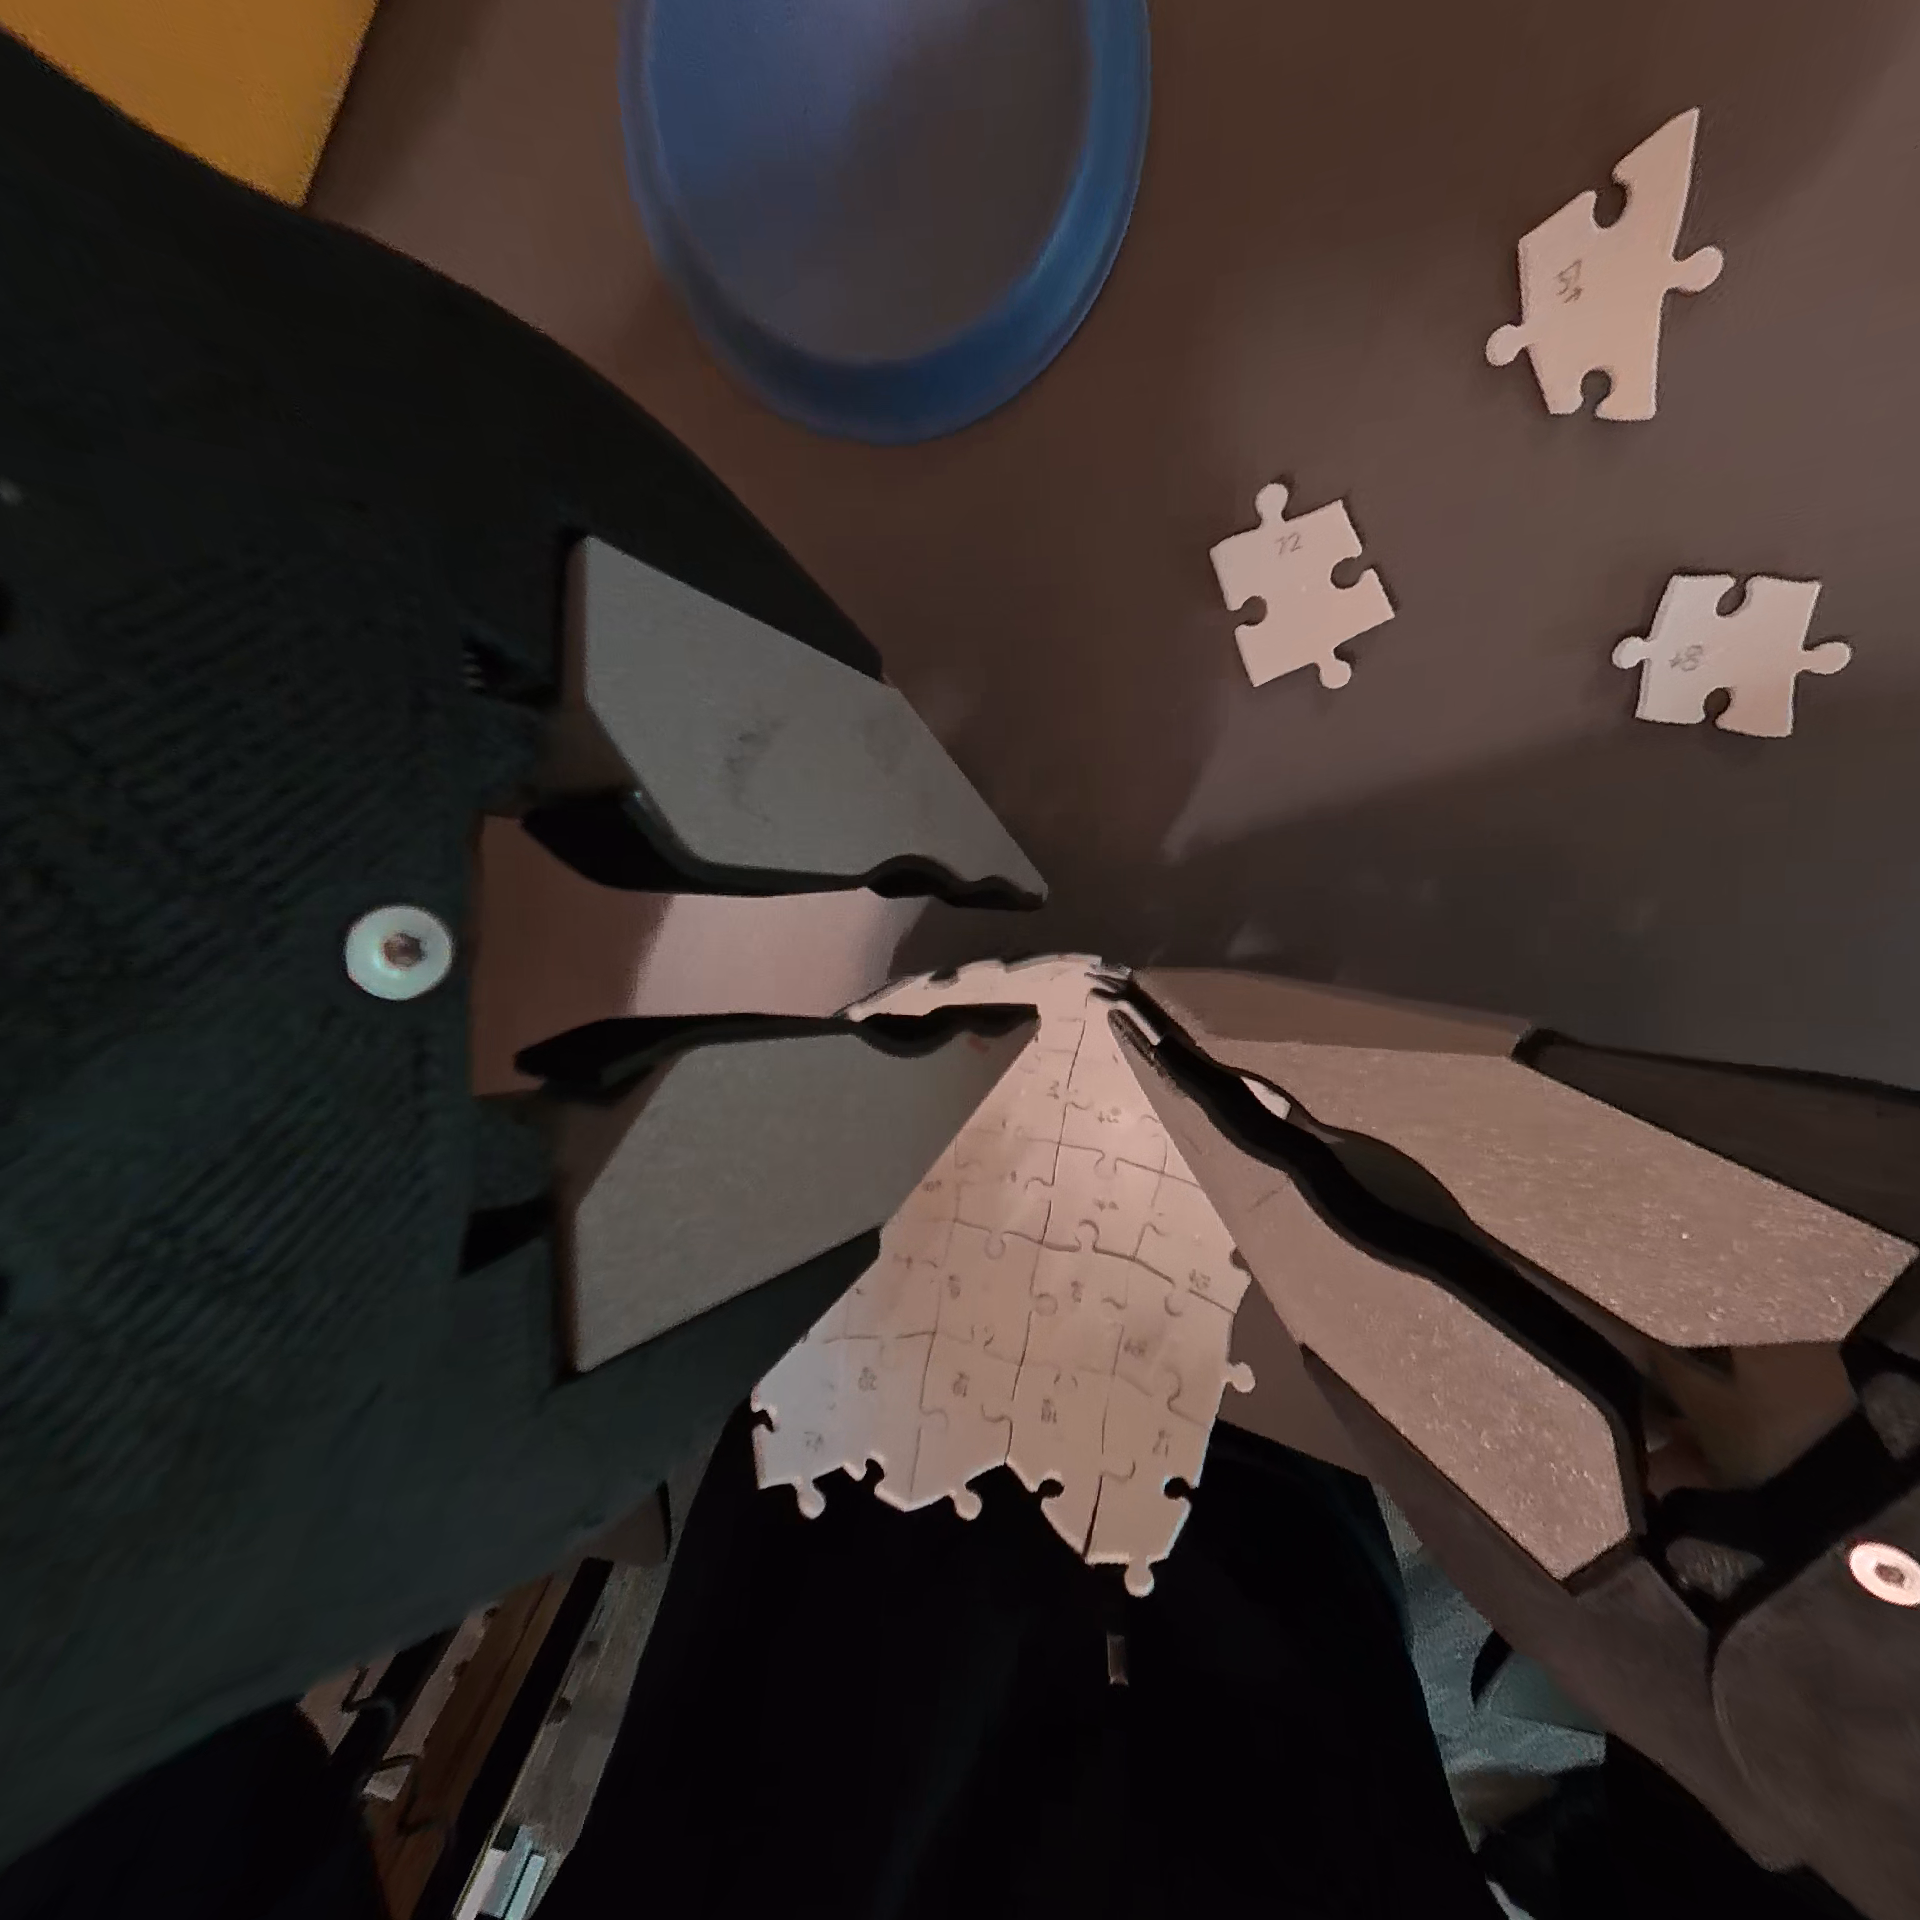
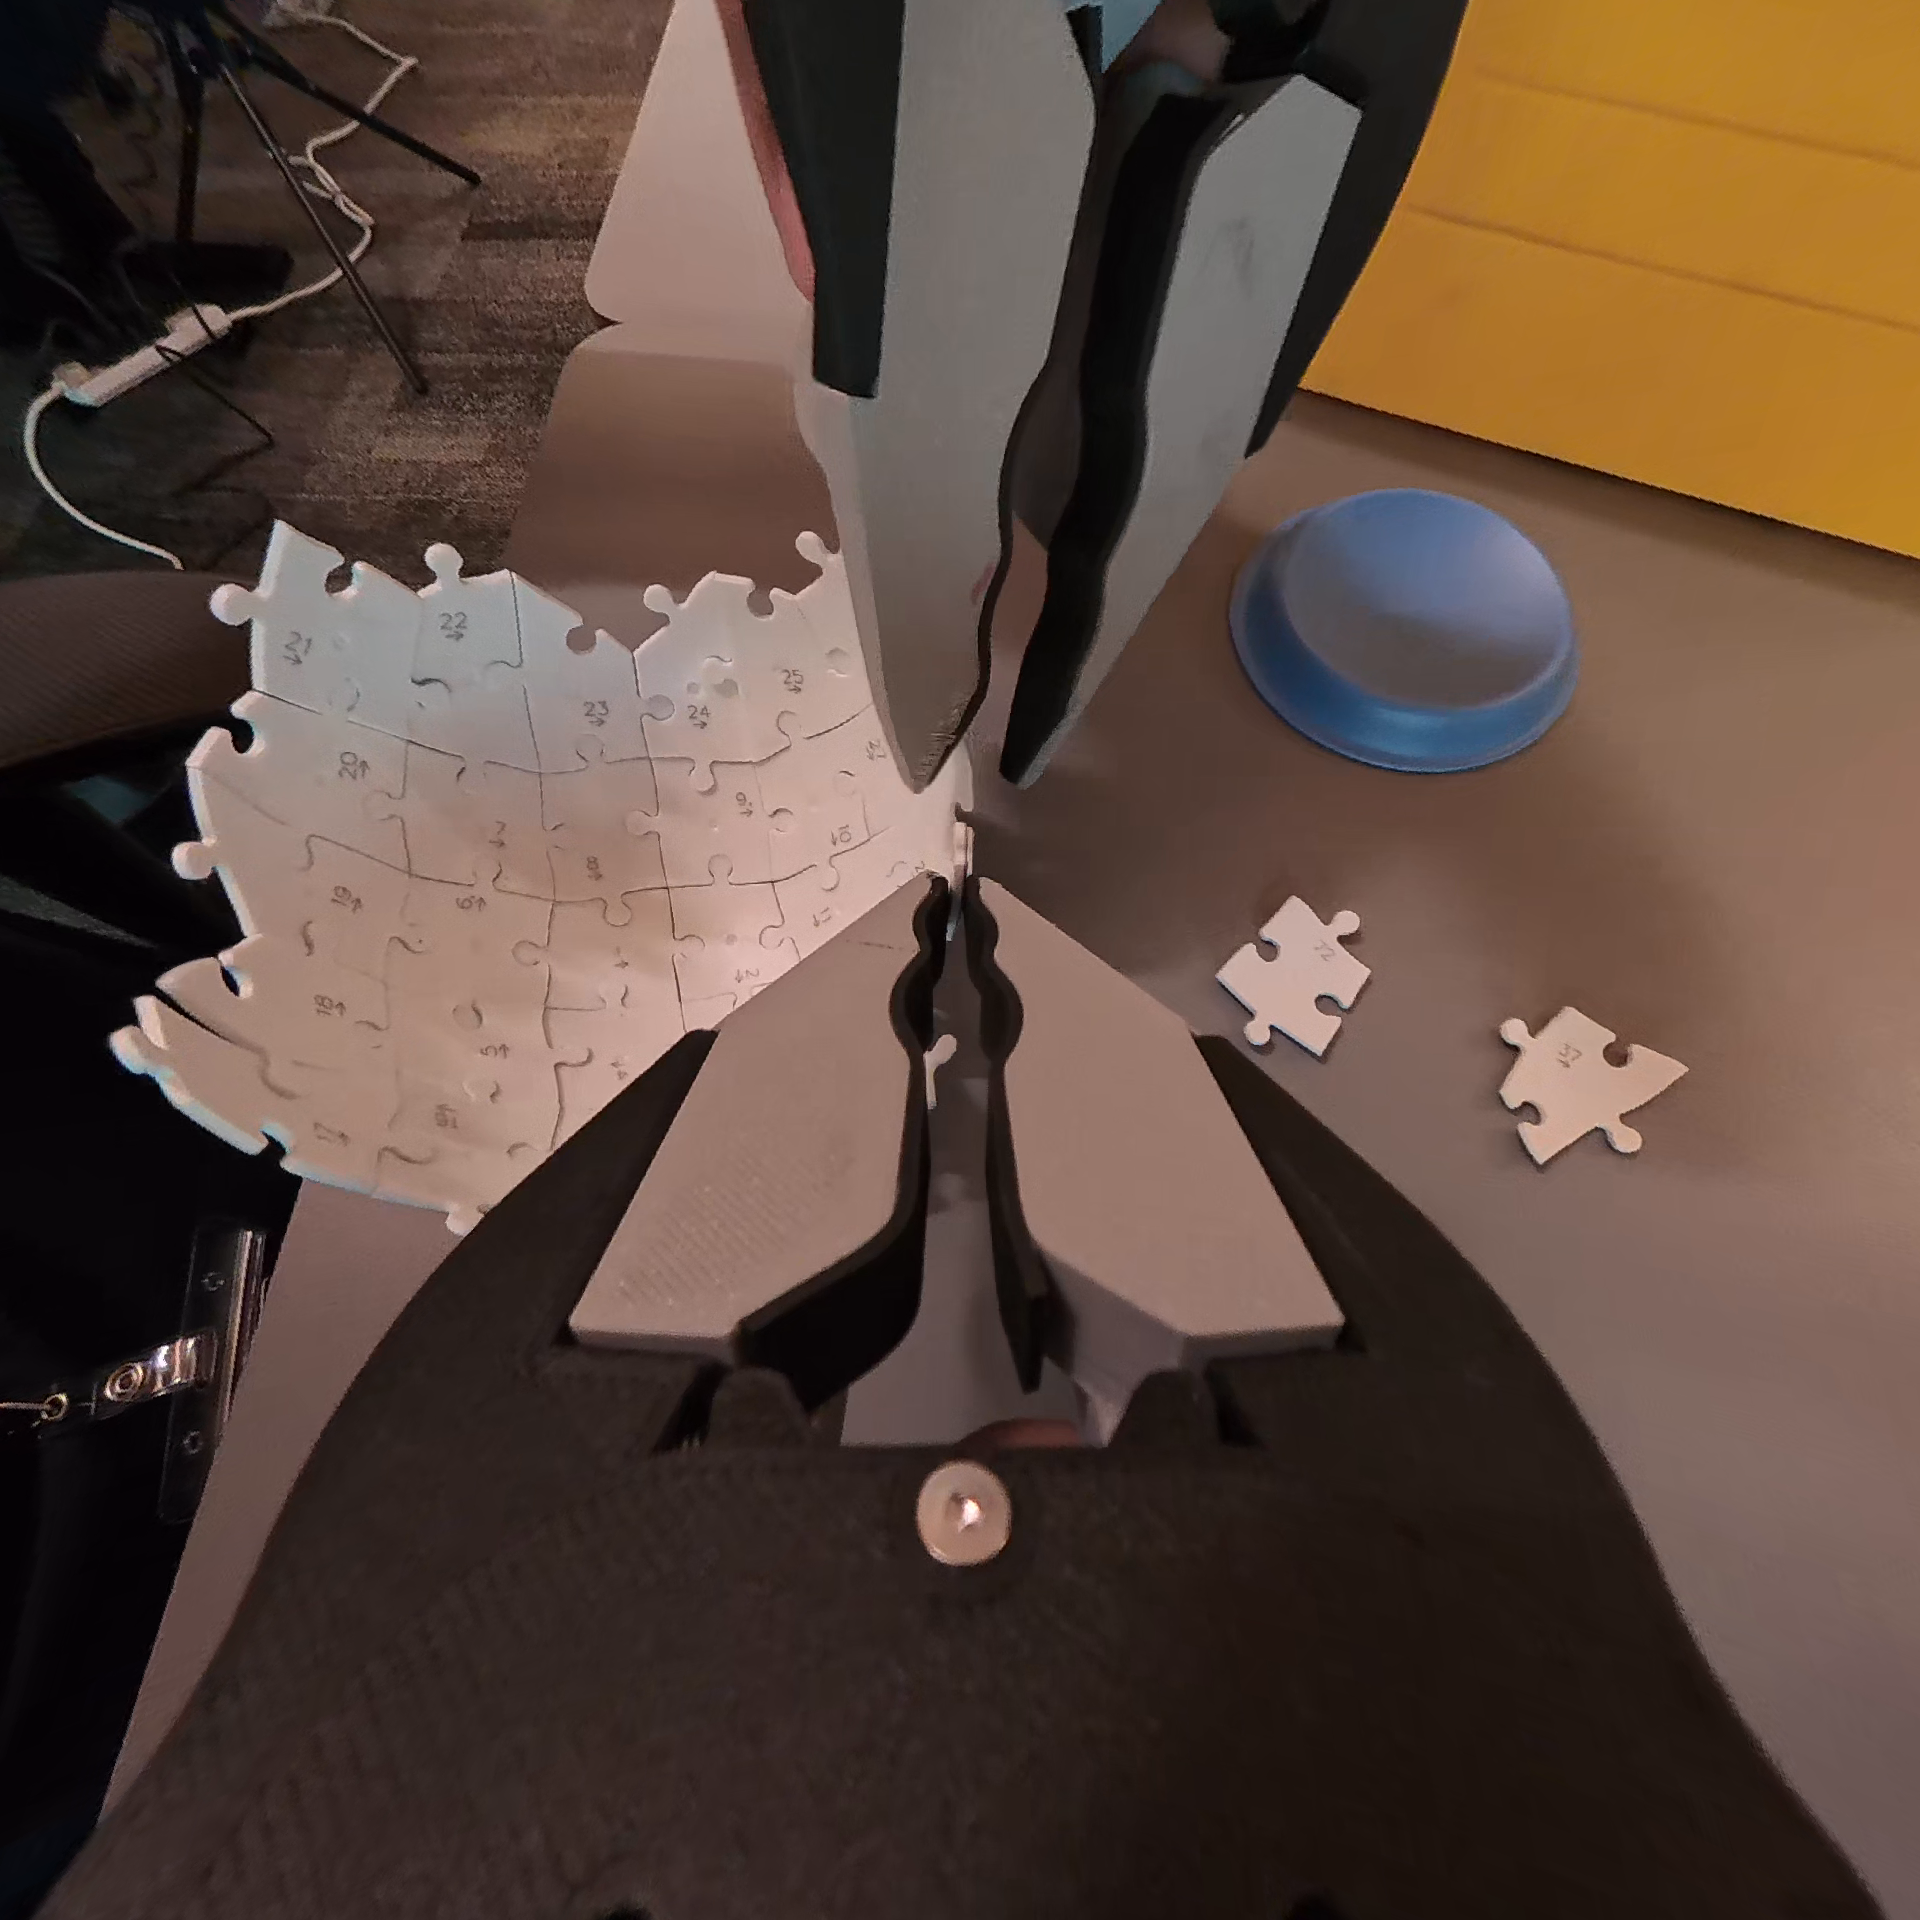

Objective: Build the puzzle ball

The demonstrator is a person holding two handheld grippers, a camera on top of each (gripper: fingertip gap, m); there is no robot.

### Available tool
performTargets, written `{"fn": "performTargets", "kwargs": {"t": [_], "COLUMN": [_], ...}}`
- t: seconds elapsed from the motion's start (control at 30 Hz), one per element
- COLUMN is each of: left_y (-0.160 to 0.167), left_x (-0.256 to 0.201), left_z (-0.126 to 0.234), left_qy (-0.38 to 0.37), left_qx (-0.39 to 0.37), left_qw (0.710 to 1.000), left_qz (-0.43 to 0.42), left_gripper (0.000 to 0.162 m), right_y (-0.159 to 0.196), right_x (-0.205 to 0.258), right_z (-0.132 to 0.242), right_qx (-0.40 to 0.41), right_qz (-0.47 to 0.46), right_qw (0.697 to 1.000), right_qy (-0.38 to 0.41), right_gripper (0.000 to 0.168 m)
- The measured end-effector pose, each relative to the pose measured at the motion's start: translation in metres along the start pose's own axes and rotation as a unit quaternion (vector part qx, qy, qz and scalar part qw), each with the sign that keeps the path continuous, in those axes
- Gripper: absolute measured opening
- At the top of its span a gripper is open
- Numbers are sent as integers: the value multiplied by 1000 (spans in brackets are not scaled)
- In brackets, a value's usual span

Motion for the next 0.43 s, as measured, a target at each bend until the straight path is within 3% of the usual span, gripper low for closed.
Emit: {"fn": "performTargets", "kwargs": {"t": [0.43], "left_y": [-4], "left_x": [-5], "left_z": [-20], "left_qy": [9], "left_qx": [68], "left_qw": [997], "left_qz": [-25], "left_gripper": [17], "right_y": [1], "right_x": [-1], "right_z": [2], "right_qx": [-8], "right_qz": [-11], "right_qw": [1000], "right_qy": [-7], "right_gripper": [0]}}
Point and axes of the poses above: each gripper's, where its closed fingertips meet, z back along the fingers, y out of its underside, x = y × z across the jaws, the point moved 1 cm from there along z, back along the fingers, and after that the axes turned 9 degrees about z, right-handed, at the moved point
